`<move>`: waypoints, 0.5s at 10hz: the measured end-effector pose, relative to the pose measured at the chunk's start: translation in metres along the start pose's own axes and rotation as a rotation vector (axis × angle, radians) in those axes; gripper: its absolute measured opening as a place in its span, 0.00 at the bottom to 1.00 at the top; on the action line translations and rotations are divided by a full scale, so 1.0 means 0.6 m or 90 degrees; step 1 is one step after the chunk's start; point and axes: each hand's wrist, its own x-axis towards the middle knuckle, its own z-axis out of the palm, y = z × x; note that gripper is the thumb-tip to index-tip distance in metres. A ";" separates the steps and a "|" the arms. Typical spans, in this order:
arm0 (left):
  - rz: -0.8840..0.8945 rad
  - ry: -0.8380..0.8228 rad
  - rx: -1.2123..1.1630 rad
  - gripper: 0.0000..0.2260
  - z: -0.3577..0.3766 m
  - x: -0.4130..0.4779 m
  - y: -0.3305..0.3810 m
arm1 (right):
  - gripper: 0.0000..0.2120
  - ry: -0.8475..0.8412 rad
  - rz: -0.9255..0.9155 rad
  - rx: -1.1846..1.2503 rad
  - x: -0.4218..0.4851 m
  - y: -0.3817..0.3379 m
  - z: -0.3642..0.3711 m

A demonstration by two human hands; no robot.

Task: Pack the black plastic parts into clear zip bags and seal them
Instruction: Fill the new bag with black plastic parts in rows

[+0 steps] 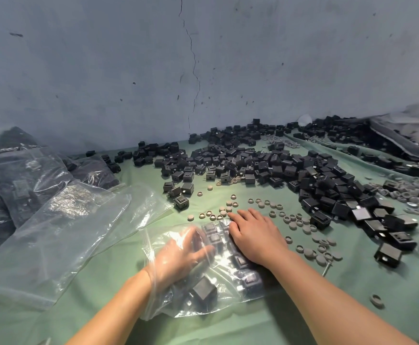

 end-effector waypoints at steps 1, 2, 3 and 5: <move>0.001 0.006 -0.020 0.12 0.002 0.004 -0.006 | 0.25 0.000 -0.001 0.000 0.000 0.000 0.000; 0.013 0.039 -0.006 0.15 0.006 0.005 -0.015 | 0.25 0.000 -0.001 -0.001 0.000 0.001 0.001; -0.002 0.067 0.044 0.22 0.007 0.010 -0.021 | 0.25 0.001 -0.002 -0.002 0.001 0.001 0.002; 0.024 0.031 0.059 0.17 0.008 0.013 -0.013 | 0.25 0.002 0.001 0.000 0.002 0.002 0.003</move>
